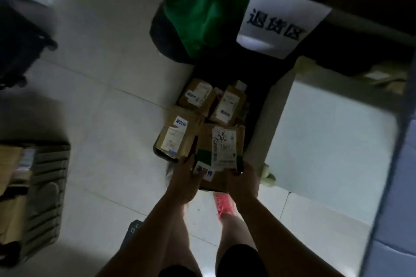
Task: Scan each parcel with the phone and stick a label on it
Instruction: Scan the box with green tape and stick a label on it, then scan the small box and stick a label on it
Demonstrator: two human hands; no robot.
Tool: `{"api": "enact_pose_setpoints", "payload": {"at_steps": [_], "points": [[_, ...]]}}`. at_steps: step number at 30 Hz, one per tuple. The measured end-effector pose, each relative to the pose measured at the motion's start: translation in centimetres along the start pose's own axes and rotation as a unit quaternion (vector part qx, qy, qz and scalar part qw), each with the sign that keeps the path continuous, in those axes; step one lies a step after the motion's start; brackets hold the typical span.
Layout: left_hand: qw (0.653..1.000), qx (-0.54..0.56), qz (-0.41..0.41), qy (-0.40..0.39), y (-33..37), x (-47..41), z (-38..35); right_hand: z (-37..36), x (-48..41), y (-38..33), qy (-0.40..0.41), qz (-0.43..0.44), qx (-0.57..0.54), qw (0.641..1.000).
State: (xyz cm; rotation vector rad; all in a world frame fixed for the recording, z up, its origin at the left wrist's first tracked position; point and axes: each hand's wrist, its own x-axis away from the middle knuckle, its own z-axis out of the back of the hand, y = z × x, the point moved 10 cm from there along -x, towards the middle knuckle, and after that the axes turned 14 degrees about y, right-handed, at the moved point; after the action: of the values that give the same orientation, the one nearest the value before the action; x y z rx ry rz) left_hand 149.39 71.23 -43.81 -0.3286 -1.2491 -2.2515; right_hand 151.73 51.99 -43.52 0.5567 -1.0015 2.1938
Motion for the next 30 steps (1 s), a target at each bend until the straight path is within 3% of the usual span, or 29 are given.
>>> {"api": "enact_pose_setpoints", "payload": {"at_steps": [6,11,15,18,22,26,30], "points": [[0.997,-0.067,0.031,-0.034,-8.7,-8.2,-5.7,-7.6,-6.7,4.8,0.048,-0.028,0.006,0.998],[0.987,-0.135,0.081,-0.022,-13.5,-9.9,-6.8,-13.0,-9.1,7.9,0.006,-0.022,0.070,0.997],[0.984,-0.175,0.009,-0.033,-11.0,-9.4,-5.3,-12.8,-8.1,7.9,-0.025,-0.023,0.092,0.995],[0.968,-0.239,-0.070,-0.037,-5.5,-7.9,-2.6,-8.8,-6.4,3.9,-0.006,0.007,0.105,0.994],[0.927,-0.311,-0.208,-0.010,7.2,-6.2,1.8,0.6,-2.5,-4.9,0.043,0.085,0.104,0.990],[0.884,-0.337,-0.323,0.013,21.8,-3.2,4.8,12.9,2.1,-13.5,0.091,0.167,0.130,0.973],[0.854,-0.336,-0.397,0.018,34.3,0.9,4.8,24.8,5.8,-17.2,0.158,0.215,0.157,0.951]]}}
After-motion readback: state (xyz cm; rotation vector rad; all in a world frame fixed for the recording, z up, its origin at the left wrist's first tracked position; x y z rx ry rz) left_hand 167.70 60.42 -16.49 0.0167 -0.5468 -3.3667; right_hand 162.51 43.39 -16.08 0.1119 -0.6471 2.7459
